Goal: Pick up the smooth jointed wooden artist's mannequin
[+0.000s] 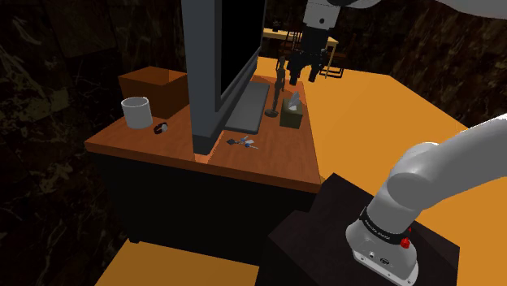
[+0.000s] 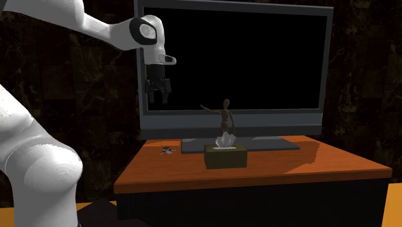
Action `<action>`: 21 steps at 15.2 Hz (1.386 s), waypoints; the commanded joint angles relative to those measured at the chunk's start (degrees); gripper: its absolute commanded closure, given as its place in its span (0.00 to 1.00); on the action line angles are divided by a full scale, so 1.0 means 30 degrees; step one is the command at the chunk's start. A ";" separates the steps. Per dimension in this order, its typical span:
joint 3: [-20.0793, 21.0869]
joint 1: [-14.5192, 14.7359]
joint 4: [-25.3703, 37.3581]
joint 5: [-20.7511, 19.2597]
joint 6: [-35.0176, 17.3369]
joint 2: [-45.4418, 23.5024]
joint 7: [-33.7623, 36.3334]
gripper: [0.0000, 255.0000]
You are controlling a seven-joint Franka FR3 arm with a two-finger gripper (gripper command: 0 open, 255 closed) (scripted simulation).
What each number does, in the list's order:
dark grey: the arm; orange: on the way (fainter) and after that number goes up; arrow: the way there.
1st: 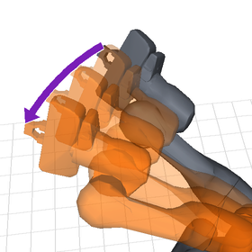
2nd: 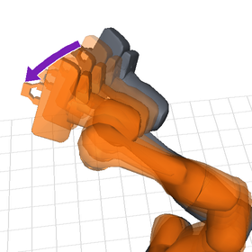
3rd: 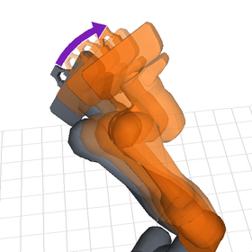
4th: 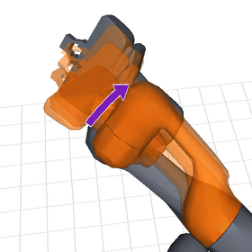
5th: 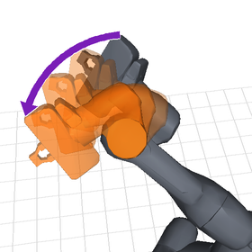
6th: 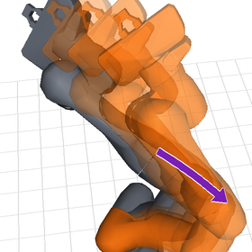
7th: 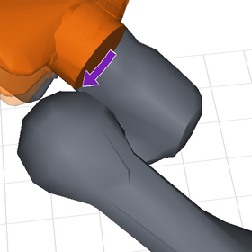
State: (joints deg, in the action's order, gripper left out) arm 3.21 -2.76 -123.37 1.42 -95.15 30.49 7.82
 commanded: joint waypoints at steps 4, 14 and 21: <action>-0.0258 -0.0895 0.3087 0.0023 -0.0579 -0.3751 0.1834 0.00; -0.1333 -0.2291 1.0390 0.0373 -0.0080 -1.0691 0.5116 0.00; -0.2362 -0.3428 1.6947 0.1167 0.1490 -1.5797 0.7088 0.00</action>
State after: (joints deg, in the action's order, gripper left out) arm -3.36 -12.36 -76.52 4.43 -91.72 -13.89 28.34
